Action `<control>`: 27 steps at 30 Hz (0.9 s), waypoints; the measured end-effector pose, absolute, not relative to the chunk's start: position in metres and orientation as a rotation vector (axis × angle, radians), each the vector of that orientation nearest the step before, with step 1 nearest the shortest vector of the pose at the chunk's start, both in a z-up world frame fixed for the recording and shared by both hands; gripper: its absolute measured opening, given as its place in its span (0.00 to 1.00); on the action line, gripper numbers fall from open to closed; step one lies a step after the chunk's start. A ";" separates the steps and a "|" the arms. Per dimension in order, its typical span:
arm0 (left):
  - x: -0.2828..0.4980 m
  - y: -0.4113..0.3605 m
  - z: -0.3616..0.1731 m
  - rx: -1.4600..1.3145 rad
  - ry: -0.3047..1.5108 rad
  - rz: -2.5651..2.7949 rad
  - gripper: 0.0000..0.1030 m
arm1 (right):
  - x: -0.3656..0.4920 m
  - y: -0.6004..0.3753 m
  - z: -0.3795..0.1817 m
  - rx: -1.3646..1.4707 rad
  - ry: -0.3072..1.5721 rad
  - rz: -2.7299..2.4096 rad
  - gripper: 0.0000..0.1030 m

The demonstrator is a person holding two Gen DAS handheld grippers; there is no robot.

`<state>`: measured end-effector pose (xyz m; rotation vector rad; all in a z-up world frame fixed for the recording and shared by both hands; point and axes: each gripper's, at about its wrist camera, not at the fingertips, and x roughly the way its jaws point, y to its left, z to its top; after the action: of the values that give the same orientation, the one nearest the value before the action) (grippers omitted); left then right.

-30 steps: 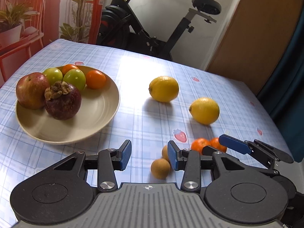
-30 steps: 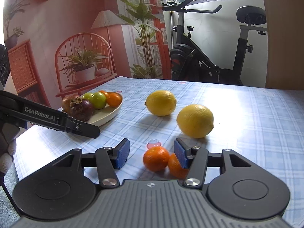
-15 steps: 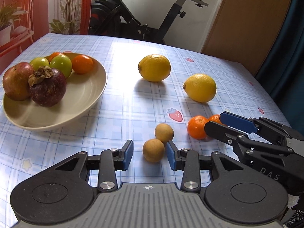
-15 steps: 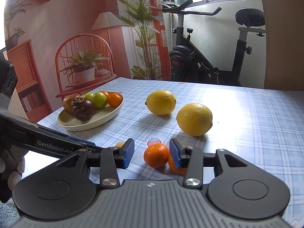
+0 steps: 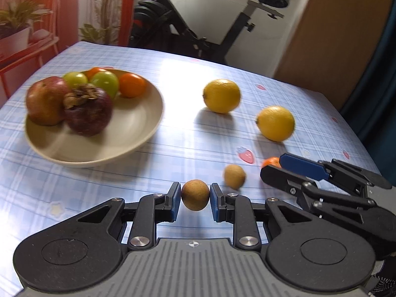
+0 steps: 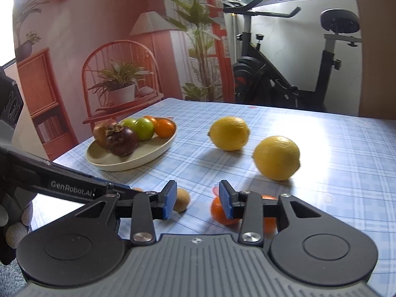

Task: Organize fruits
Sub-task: 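Lower the left gripper onto a small brown fruit while the right gripper nears a tangerine, then close the left gripper on a small brown fruit while the right gripper grasps another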

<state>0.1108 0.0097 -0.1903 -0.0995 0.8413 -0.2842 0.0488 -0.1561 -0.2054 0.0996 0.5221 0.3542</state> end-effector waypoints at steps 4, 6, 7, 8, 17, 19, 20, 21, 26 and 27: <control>0.107 0.026 -0.187 -0.113 0.826 -0.233 0.26 | 0.061 -0.136 -0.214 0.059 0.562 0.386 0.36; 0.105 0.032 -0.185 -0.122 0.815 -0.215 0.26 | 0.066 -0.129 -0.218 0.034 0.573 0.365 0.36; 0.104 0.035 -0.184 -0.128 0.811 -0.207 0.26 | 0.068 -0.128 -0.220 0.033 0.577 0.362 0.36; 0.104 0.038 -0.183 -0.133 0.806 -0.200 0.26 | 0.070 -0.125 -0.222 0.029 0.586 0.355 0.36; 0.103 0.041 -0.184 -0.143 0.796 -0.184 0.26 | 0.079 -0.118 -0.229 -0.008 0.623 0.338 0.27; 0.103 0.039 -0.184 -0.141 0.796 -0.189 0.26 | 0.079 -0.118 -0.230 -0.003 0.626 0.341 0.27; 0.102 0.039 -0.184 -0.139 0.795 -0.191 0.26 | 0.079 -0.119 -0.230 0.002 0.628 0.345 0.27; 0.101 0.039 -0.184 -0.138 0.795 -0.193 0.26 | 0.079 -0.120 -0.230 0.007 0.631 0.347 0.27; 0.099 0.041 -0.184 -0.137 0.795 -0.196 0.26 | 0.078 -0.122 -0.229 0.018 0.630 0.353 0.27; 0.099 0.041 -0.184 -0.137 0.796 -0.196 0.26 | 0.078 -0.122 -0.229 0.019 0.630 0.353 0.27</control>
<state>0.0994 0.0415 -0.1841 -0.1366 0.7958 -0.1956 0.0784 -0.1221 -0.2288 0.0193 0.6300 0.3535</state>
